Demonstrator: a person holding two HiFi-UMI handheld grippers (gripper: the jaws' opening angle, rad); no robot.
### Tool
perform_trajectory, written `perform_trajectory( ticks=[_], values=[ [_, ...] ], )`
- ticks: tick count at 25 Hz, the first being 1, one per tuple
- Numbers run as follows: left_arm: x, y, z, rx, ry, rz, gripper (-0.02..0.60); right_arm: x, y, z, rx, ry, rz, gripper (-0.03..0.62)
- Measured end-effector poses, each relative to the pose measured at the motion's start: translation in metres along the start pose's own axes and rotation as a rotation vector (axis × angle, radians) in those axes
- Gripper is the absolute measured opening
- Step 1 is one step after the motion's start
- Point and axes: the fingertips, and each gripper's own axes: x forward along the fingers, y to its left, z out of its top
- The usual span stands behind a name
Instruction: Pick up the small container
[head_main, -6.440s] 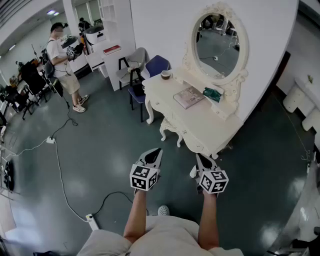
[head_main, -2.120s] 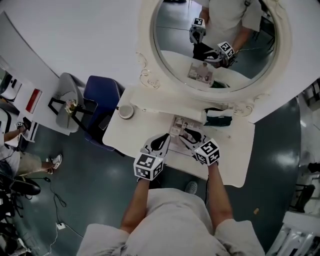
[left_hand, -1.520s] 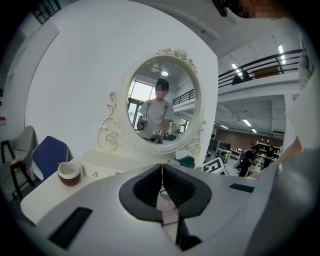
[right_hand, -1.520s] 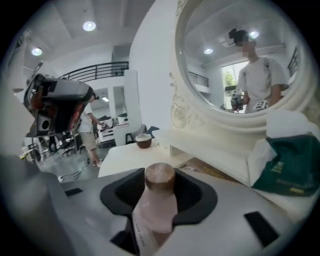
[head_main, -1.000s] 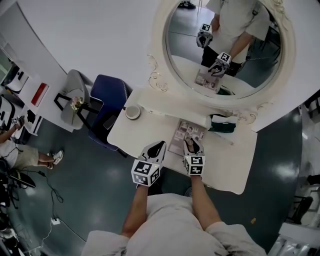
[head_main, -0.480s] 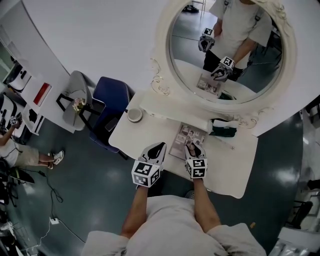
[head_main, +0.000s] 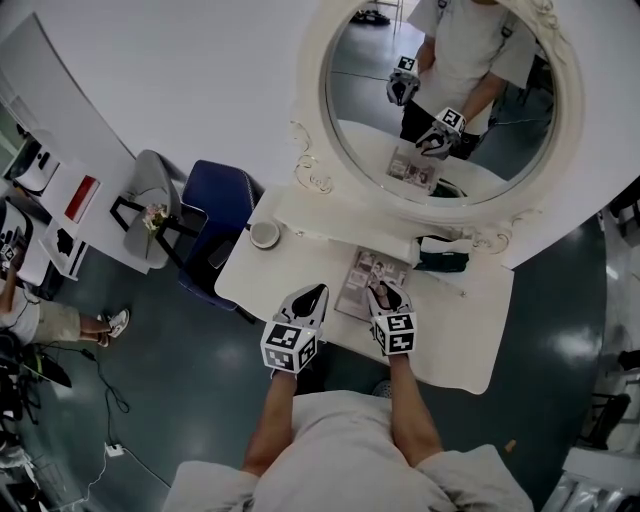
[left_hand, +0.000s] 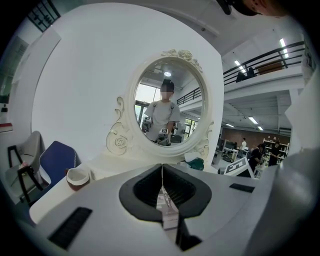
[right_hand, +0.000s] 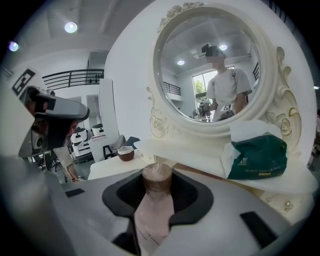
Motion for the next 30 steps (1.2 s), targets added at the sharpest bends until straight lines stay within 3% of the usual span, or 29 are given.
perform_trajectory(
  ticks=[8, 20, 30],
  values=[
    [0.008, -0.001, 0.008, 0.006, -0.005, 0.012, 0.029, -0.011, 0.008, 0.044, -0.054, -0.017, 0.064, 0.138],
    [0.021, -0.013, 0.019, 0.033, -0.004, 0.002, 0.028, -0.059, -0.002, 0.141, -0.103, -0.134, 0.053, 0.138],
    [0.03, -0.027, 0.039, 0.056, -0.011, -0.026, 0.028, -0.088, -0.015, 0.154, -0.09, -0.165, 0.027, 0.138]
  ],
)
